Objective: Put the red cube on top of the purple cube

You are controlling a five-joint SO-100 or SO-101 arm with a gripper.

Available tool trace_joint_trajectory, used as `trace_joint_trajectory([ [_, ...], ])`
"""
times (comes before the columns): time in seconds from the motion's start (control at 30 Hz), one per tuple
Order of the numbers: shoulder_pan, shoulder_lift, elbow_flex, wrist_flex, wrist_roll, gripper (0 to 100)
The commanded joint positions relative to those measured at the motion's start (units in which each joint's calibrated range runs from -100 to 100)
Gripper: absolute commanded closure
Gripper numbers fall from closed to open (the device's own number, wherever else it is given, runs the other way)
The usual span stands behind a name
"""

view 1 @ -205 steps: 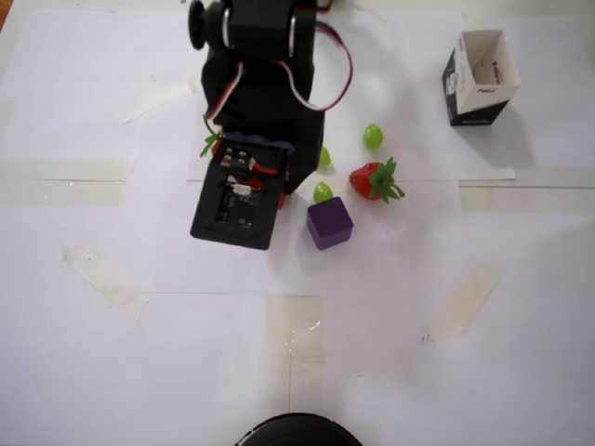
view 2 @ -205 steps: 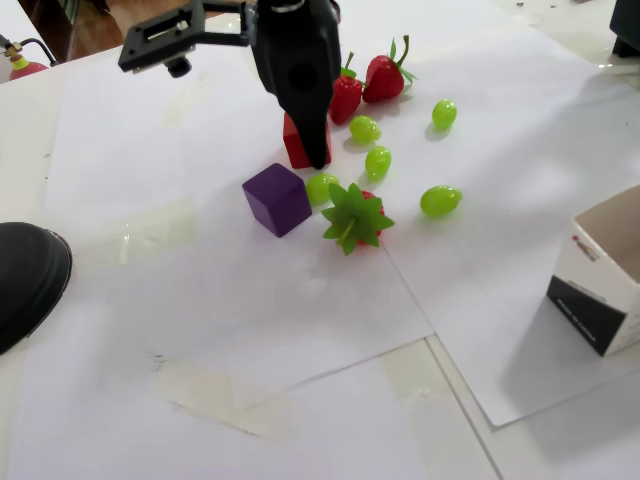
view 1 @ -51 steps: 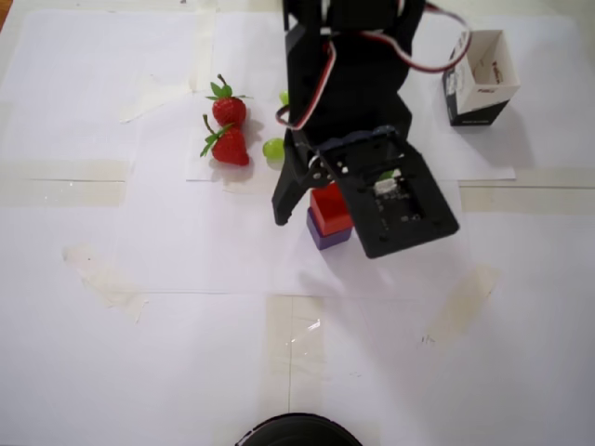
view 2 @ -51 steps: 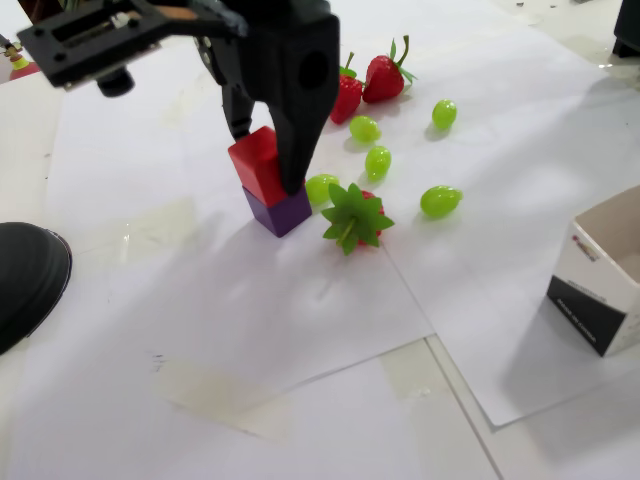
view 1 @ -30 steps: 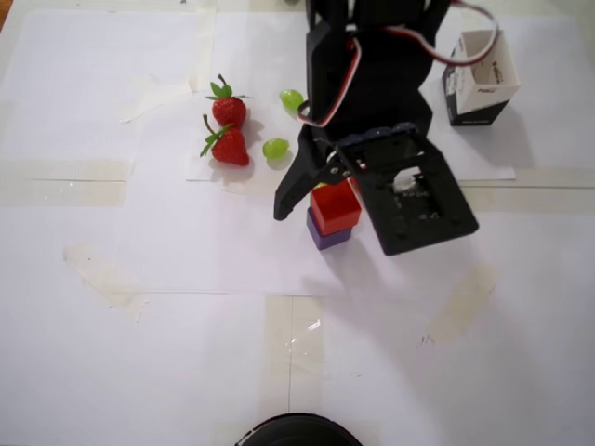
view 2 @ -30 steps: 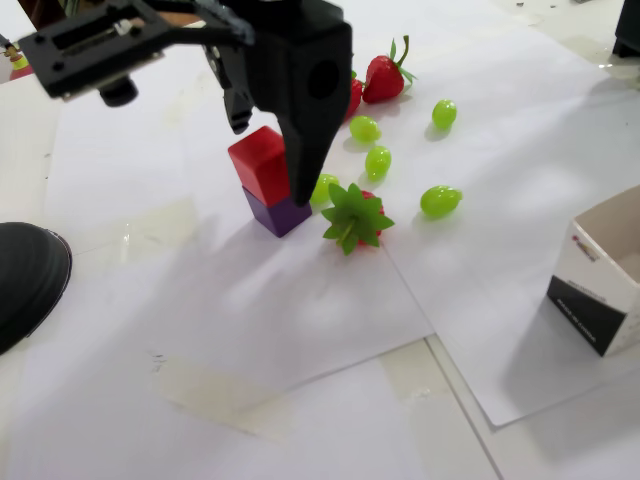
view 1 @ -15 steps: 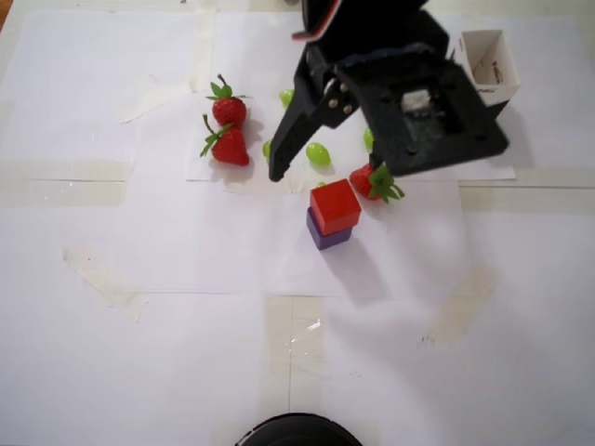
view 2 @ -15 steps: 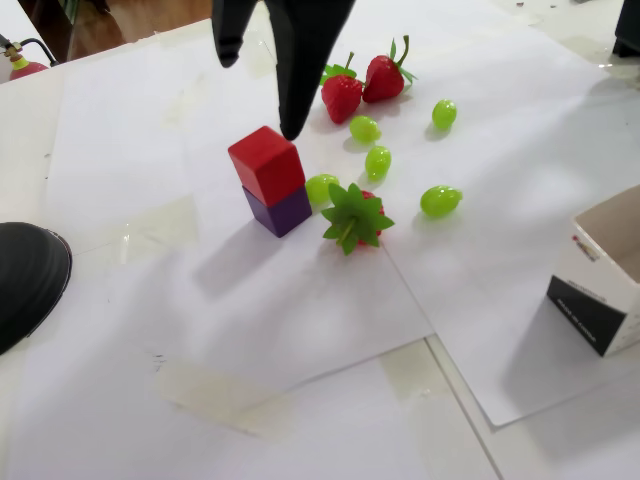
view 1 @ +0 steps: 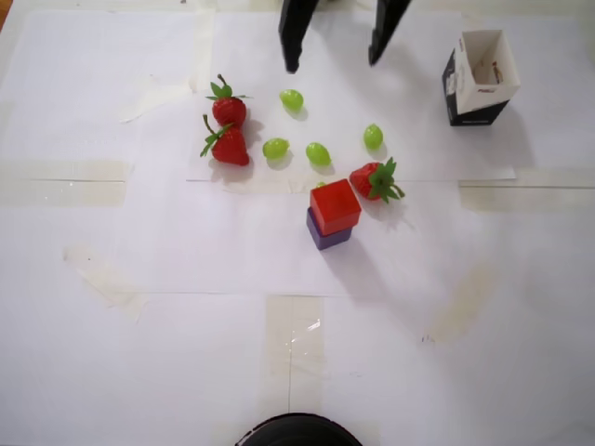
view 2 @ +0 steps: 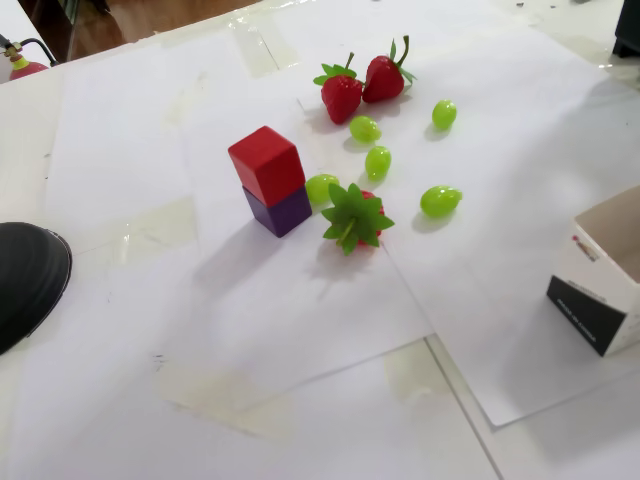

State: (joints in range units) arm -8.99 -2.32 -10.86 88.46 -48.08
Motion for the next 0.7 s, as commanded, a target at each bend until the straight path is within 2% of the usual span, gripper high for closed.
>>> trace_joint_trajectory([
  [0.0, 1.78, -25.20, 31.31, -7.82, -0.49, 98],
  [0.27, 5.09, -49.62, 62.95, -19.10, -0.15, 100],
  [0.67, 7.00, -82.38, 90.31, -24.90, -2.00, 100],
])
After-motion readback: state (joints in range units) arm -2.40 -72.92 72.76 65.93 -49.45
